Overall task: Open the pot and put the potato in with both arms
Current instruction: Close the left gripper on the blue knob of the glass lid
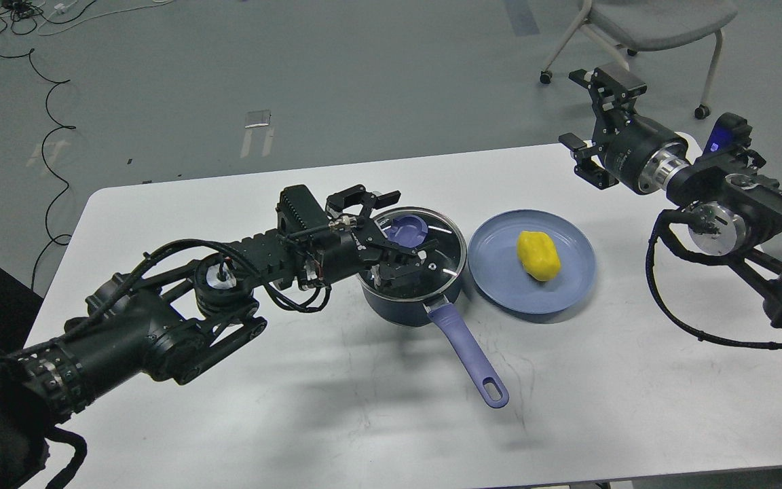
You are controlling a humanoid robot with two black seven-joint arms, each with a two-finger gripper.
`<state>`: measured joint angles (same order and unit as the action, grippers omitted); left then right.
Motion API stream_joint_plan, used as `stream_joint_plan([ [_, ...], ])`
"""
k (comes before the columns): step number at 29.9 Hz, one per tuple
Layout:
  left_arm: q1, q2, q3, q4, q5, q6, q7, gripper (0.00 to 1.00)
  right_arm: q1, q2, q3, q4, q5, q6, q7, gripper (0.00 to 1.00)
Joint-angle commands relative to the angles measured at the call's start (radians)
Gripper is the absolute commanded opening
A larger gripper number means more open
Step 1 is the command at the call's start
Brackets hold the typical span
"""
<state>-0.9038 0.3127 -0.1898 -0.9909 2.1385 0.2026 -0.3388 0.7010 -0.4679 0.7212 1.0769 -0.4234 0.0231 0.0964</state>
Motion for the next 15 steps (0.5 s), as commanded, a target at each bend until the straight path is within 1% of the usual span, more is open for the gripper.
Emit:
stream_joint_plan([
  [1,0.0,-0.003,0.001,0.006,-0.002,0.0,0.0,0.98,0.0,0.0,0.0,0.002,-0.002,-0.002,0.0,1.0],
  [9,0.002,-0.003,0.004,0.023,-0.009,-0.002,-0.002,0.97,-0.008,-0.002,-0.005,0.002,-0.005,-0.002,0.0,1.0],
  [15,0.0,-0.001,0.023,0.04,-0.018,-0.003,-0.02,0.96,-0.009,-0.002,-0.006,0.002,-0.005,-0.002,0.0,1.0],
])
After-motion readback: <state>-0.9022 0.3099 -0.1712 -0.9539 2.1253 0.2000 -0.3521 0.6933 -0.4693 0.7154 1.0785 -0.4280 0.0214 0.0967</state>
